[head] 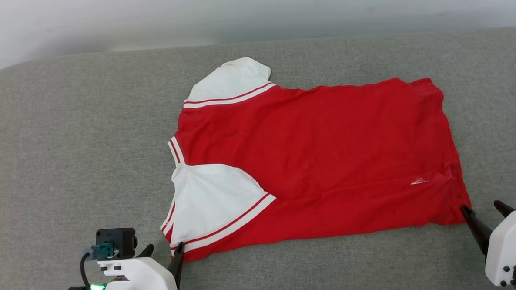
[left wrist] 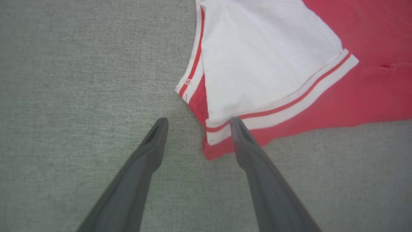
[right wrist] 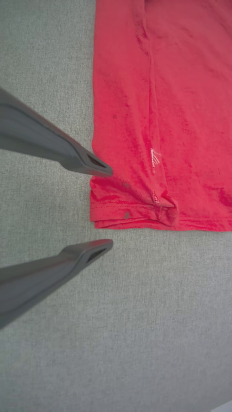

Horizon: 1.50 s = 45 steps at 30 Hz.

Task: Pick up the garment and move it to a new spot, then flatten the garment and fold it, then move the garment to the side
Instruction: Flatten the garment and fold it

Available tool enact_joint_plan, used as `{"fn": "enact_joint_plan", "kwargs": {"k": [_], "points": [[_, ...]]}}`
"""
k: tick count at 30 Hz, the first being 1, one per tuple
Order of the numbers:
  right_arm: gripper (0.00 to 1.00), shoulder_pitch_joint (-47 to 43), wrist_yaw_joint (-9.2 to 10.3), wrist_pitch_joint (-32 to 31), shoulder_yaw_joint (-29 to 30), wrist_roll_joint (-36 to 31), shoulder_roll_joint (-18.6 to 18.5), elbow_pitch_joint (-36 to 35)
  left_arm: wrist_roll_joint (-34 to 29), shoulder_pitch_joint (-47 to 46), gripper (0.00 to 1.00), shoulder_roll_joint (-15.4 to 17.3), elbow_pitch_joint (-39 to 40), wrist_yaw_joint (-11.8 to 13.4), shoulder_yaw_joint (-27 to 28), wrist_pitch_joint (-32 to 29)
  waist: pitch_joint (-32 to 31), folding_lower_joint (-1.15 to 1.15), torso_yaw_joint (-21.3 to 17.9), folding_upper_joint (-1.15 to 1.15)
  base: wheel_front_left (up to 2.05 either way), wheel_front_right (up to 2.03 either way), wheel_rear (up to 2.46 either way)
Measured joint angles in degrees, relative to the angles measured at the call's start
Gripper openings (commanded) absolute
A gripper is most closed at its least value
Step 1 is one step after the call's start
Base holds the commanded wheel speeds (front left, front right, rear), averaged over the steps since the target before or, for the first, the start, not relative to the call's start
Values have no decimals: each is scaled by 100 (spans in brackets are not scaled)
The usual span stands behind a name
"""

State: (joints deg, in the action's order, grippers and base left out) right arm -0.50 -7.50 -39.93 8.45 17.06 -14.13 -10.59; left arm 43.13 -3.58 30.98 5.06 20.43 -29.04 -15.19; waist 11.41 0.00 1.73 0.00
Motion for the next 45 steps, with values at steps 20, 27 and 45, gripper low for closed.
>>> {"fn": "enact_joint_plan", "kwargs": {"k": [20, 27, 45], "points": [[100, 183, 0, 189, -36, 3, -132, -91, 142, -285, 0, -141, -439, -209, -261, -404, 443, 0, -109, 0, 0, 0, 0], [100, 209, 0, 125, -19, -88, -268, 153, 138, -330, 0, -187, -332, -304, -296, -263, 348, 0, 64, 0, 0, 0, 0], [100, 736, 2, -198, -216, -330, -377, 1662, -60, -472, 0, -35, 846, -278, -241, -129, 572, 0, 420, 0, 0, 0, 0]]}}
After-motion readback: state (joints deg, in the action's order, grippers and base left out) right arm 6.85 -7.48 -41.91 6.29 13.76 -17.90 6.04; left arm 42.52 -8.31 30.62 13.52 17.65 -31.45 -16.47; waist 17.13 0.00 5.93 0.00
